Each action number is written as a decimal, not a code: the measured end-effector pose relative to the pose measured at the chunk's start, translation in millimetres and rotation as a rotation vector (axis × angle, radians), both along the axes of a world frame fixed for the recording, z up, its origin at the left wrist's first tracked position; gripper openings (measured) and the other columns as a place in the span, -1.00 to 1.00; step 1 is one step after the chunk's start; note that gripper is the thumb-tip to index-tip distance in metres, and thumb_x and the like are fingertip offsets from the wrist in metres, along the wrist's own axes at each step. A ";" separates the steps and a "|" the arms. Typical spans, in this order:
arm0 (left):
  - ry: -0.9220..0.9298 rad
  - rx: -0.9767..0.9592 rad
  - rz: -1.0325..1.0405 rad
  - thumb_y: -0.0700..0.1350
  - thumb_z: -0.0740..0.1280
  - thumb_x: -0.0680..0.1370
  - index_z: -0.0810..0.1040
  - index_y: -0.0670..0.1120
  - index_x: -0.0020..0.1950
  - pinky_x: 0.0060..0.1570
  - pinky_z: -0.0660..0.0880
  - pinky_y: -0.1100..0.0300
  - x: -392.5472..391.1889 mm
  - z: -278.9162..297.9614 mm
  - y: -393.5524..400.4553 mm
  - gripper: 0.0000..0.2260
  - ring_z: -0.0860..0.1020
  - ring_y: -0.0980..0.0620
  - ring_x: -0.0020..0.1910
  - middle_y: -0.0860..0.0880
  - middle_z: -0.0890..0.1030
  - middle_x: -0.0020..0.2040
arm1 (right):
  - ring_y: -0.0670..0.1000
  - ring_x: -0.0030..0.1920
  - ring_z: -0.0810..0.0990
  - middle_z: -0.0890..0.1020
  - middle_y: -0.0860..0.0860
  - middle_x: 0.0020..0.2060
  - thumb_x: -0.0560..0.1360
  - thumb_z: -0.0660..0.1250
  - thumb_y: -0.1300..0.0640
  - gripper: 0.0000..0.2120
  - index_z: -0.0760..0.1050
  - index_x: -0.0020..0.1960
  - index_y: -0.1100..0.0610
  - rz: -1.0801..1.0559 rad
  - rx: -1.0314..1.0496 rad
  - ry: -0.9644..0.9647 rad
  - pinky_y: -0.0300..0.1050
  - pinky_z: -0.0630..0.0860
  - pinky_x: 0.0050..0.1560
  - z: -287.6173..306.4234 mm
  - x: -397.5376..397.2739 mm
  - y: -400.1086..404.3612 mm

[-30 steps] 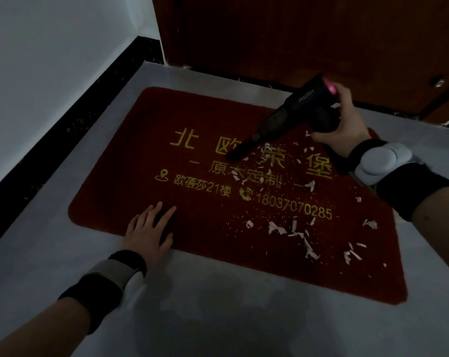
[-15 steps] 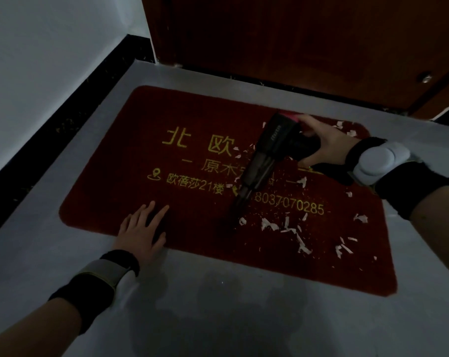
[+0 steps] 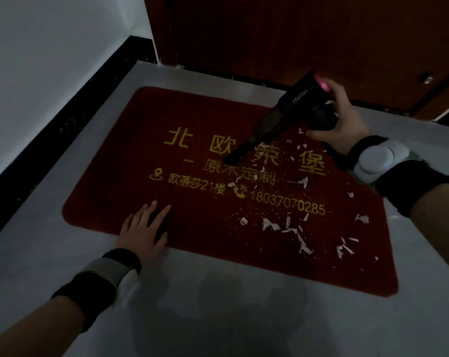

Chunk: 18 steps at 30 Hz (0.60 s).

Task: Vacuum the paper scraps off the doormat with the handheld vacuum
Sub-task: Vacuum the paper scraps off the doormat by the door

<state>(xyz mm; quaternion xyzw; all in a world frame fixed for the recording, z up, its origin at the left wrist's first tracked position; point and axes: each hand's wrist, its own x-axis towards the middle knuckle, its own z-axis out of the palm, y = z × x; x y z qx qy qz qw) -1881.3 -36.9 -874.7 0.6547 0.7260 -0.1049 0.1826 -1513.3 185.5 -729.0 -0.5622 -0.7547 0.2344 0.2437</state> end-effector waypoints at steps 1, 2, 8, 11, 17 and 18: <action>-0.002 -0.002 0.002 0.16 -0.04 0.60 -0.27 0.16 0.51 0.47 -0.11 -0.03 0.1 -0.1 0.0 -0.43 -0.16 -0.01 0.54 0.01 -0.17 0.56 | 0.09 0.09 0.51 0.43 -0.02 0.11 0.35 0.48 0.28 -0.09 0.03 0.46 -0.19 0.020 -0.010 -0.001 0.11 0.52 0.08 0.8 1.0 -0.2; -0.002 -0.003 0.004 0.15 -0.01 0.61 -0.28 0.16 0.51 0.47 -0.11 -0.03 0.3 -0.2 0.1 -0.43 -0.16 -0.01 0.54 0.01 -0.17 0.56 | 0.08 0.10 0.51 0.43 0.01 0.12 0.35 0.48 0.30 -0.09 0.03 0.47 -0.16 0.037 -0.022 -0.003 0.11 0.51 0.10 1.7 2.2 -0.3; 0.002 0.001 0.006 0.13 0.03 0.61 -0.27 0.16 0.51 0.47 -0.10 -0.02 0.3 -0.5 0.7 -0.41 -0.16 -0.01 0.54 0.02 -0.16 0.56 | 0.00 0.14 0.46 0.47 0.05 0.12 0.33 0.47 0.40 -0.09 0.07 0.48 -0.03 0.163 -0.162 -0.055 -0.04 0.43 0.13 9.0 7.7 0.0; 0.007 -0.003 0.005 0.13 0.02 0.61 -0.28 0.17 0.51 0.48 -0.10 -0.02 -0.1 -0.9 0.0 -0.41 -0.16 -0.01 0.54 0.02 -0.17 0.56 | -0.05 0.18 0.37 0.42 -0.01 0.16 0.34 0.47 0.39 -0.10 0.08 0.49 -0.05 0.203 -0.268 -0.121 -0.11 0.35 0.09 7.6 3.2 -5.2; 0.011 -0.017 -0.004 0.13 0.02 0.62 -0.30 0.17 0.50 0.48 -0.10 -0.02 -0.7 -0.8 1.2 -0.41 -0.18 -0.01 0.53 0.02 -0.18 0.56 | -0.03 0.13 0.43 0.46 -0.03 0.11 0.33 0.47 0.39 -0.13 0.14 0.37 -0.21 0.271 -0.340 -0.077 -0.27 0.39 -0.05 -3.4 -6.3 -13.7; 0.006 -0.018 -0.005 0.13 0.02 0.62 -0.29 0.17 0.50 0.48 -0.11 -0.02 -0.5 -0.6 0.9 -0.41 -0.18 -0.01 0.53 0.02 -0.19 0.56 | -0.04 0.14 0.42 0.46 -0.05 0.11 0.33 0.48 0.39 -0.13 0.15 0.41 -0.17 0.260 -0.320 -0.070 -0.26 0.39 -0.02 -3.8 -5.7 -12.8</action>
